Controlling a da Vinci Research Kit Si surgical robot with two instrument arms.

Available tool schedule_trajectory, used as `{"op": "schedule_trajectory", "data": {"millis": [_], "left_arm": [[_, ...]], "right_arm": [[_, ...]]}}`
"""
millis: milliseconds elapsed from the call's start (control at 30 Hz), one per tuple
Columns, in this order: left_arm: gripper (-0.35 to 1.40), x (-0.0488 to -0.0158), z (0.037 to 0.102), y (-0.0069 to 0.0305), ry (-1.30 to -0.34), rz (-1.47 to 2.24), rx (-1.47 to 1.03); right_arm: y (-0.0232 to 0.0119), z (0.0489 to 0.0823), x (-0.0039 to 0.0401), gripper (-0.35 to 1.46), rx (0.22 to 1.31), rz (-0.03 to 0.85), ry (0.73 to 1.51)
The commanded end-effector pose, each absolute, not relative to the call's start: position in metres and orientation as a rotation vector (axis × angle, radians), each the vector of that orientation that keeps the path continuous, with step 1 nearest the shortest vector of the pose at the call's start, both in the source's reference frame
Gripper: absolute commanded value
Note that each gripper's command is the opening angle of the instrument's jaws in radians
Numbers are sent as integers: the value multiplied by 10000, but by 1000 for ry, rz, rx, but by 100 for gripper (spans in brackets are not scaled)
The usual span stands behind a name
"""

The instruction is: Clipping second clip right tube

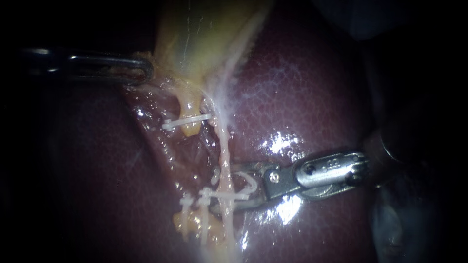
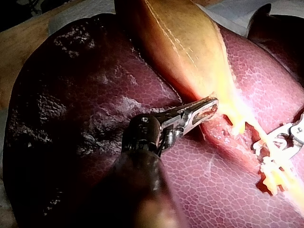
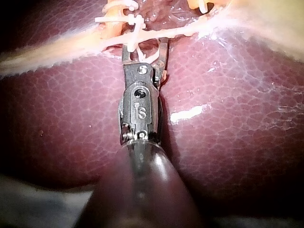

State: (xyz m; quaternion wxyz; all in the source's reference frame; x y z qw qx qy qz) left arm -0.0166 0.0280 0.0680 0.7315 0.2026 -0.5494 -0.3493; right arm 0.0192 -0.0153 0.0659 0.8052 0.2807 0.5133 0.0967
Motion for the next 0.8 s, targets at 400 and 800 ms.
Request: {"op": "schedule_trajectory", "data": {"millis": [400, 800], "left_arm": [[-35, -165, 681, 279, -1209, -767, 445], [-35, -165, 682, 278, -1209, -767, 445]], "right_arm": [[-137, 649, 165, 45, 577, 227, 1074], [-103, 628, 121, 45, 576, 281, 1045]]}}
